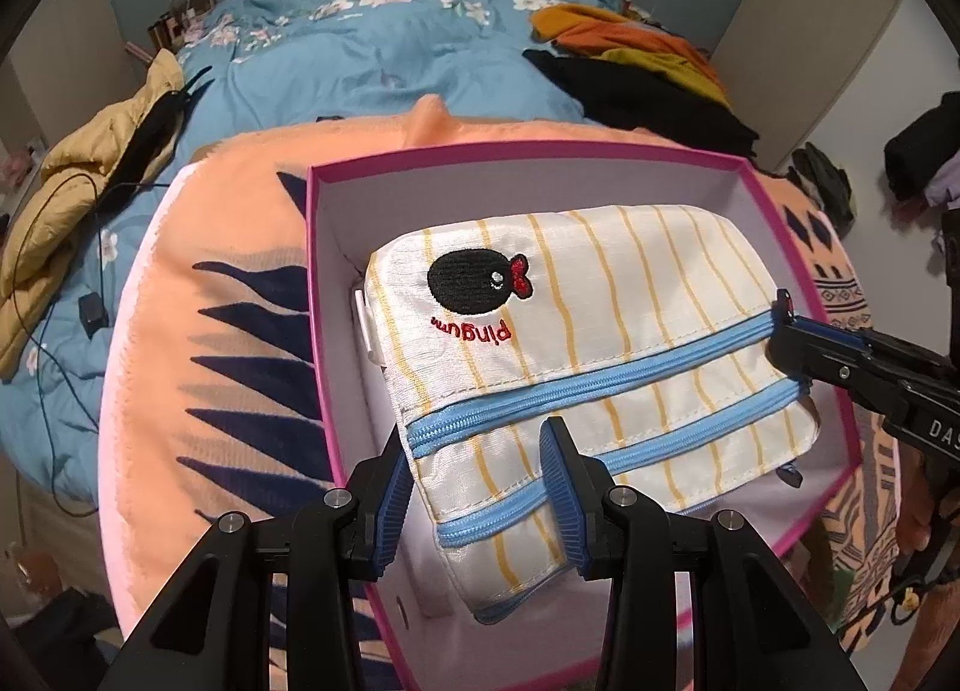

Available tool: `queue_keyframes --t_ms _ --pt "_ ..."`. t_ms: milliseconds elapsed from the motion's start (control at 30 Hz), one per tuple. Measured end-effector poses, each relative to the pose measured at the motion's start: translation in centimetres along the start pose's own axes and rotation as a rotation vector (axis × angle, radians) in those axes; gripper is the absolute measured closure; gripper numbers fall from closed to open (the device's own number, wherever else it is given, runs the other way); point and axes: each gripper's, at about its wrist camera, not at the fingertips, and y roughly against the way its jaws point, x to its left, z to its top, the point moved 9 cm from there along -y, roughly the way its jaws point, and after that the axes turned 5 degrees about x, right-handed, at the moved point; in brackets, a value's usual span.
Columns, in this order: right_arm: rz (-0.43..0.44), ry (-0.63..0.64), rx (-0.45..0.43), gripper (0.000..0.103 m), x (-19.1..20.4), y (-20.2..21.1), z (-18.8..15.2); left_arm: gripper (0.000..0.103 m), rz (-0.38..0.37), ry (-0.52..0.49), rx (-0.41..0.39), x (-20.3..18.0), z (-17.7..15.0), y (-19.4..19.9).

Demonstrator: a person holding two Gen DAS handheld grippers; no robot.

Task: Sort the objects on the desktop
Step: 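Carry the pouch over the box and lower it inside with the right gripper, then open the right gripper to release the pouch into the box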

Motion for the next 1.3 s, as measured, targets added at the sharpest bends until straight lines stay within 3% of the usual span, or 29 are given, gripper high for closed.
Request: queue_keyframes --t_ms 467,800,1100,1300 --pt "-0.088 -0.005 0.107 0.075 -1.7 -3.6 0.8 0.061 0.078 -0.004 0.030 0.5 1.7 -2.6" --pt "-0.144 -0.002 0.177 0.074 -2.5 -5.7 0.6 0.056 0.227 -0.070 0.006 0.3 2.3 -3.5" --pt "-0.156 0.004 0.216 0.074 -2.9 -7.0 0.4 0.047 0.259 -0.070 -0.038 0.7 2.7 -2.6" --pt "-0.167 0.006 0.249 0.074 -3.0 -7.5 0.2 0.046 0.229 -0.079 -0.061 0.4 2.9 -2.1"
